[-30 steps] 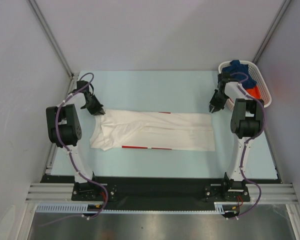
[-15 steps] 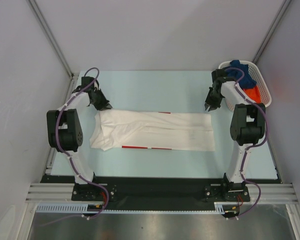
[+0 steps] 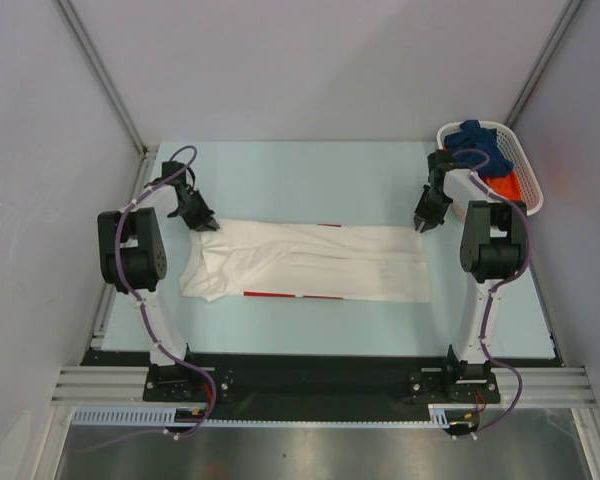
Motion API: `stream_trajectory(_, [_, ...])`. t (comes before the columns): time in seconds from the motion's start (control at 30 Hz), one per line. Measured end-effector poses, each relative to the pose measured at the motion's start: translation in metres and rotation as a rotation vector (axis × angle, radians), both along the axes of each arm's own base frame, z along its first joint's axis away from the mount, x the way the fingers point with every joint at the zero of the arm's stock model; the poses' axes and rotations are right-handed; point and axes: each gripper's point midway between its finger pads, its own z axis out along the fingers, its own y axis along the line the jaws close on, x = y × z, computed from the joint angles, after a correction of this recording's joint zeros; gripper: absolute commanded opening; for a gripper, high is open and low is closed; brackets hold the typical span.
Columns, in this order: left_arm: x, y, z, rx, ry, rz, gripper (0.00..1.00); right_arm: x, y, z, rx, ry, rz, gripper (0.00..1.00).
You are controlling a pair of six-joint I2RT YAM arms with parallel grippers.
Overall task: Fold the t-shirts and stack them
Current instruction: Fold the tshirt
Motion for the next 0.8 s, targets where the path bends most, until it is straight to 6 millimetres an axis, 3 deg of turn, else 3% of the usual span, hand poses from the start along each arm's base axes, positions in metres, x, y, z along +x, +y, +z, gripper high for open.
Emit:
stream_trajectory(0.17, [0.000,0.006,-0.007,-0.009,0.018,0.002,0.18,0.004,-0.013,0.000,-0.023,0.001,-0.019,0.23])
stream_trajectory(0.27, [0.002,0.011,-0.005,-0.005,0.012,0.006,0.28,0.004,-0.015,0.001,-0.038,0.005,-0.008,0.24])
stream_trajectory(0.33, [0.003,0.012,-0.003,-0.004,0.002,0.001,0.36,0.003,-0.018,0.003,-0.053,0.008,-0.006,0.29])
stream_trajectory(0.37, [0.003,0.012,0.000,-0.001,-0.005,-0.006,0.37,0.001,-0.019,0.004,-0.059,0.012,-0.005,0.35])
stream_trajectory(0.47, [0.002,0.009,0.016,0.015,-0.033,-0.023,0.39,-0.007,-0.015,0.018,-0.071,0.012,0.011,0.39])
stream_trajectory(0.67, [-0.010,-0.018,0.072,0.037,-0.158,-0.095,0.38,-0.019,0.026,0.077,-0.065,-0.099,0.114,0.40])
stream_trajectory(0.8, [-0.025,-0.043,0.084,0.026,-0.186,-0.157,0.38,-0.024,0.060,0.082,-0.020,-0.114,0.189,0.37])
